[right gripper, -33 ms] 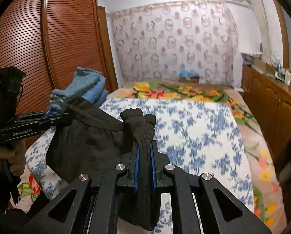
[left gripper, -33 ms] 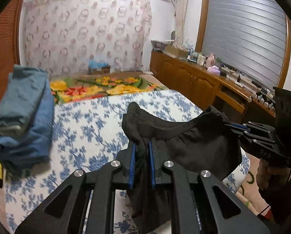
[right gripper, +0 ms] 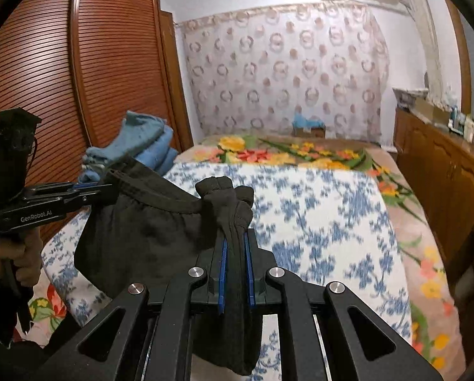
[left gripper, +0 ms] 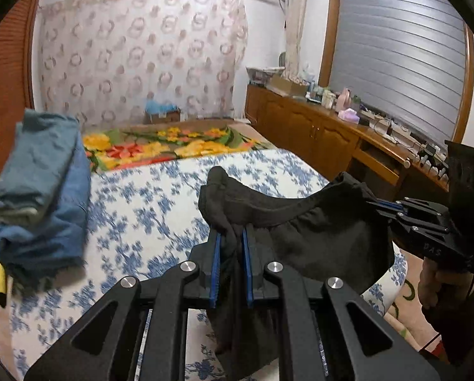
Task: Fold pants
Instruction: 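Lift the folded black pants with both grippers and carry them toward the jeans stack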
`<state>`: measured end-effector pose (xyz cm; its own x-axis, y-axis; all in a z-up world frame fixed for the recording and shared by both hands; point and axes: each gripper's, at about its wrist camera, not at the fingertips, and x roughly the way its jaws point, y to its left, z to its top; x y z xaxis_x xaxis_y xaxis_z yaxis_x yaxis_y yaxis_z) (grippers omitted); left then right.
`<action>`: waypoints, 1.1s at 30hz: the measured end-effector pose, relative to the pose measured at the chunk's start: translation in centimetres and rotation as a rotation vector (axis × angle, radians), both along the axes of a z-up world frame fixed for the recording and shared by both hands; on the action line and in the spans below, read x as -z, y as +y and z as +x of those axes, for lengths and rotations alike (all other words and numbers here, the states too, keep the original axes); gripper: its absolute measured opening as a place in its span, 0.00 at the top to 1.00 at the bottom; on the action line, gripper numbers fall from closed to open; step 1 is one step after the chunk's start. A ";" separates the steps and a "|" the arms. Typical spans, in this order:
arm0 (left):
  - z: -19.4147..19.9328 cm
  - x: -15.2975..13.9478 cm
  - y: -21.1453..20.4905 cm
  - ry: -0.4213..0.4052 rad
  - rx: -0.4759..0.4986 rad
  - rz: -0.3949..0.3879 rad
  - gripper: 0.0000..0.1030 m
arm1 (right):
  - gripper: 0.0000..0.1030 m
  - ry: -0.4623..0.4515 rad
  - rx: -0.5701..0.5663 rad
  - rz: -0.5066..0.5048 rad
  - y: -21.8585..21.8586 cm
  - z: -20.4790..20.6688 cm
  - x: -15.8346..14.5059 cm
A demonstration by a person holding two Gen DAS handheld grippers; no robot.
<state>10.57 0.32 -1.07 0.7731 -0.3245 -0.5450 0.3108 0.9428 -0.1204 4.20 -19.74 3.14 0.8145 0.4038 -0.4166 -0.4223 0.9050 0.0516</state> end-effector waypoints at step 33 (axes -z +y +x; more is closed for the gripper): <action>4.9 -3.5 9.8 -0.105 -0.198 -0.019 0.87 | 0.91 -0.109 -0.197 -0.030 6.5 12.9 -2.6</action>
<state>15.45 10.09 2.40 0.8751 -0.1697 -0.4533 0.1314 0.9846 -0.1151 17.14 -13.26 5.75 0.7621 0.5481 -0.3448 -0.5923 0.8052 -0.0291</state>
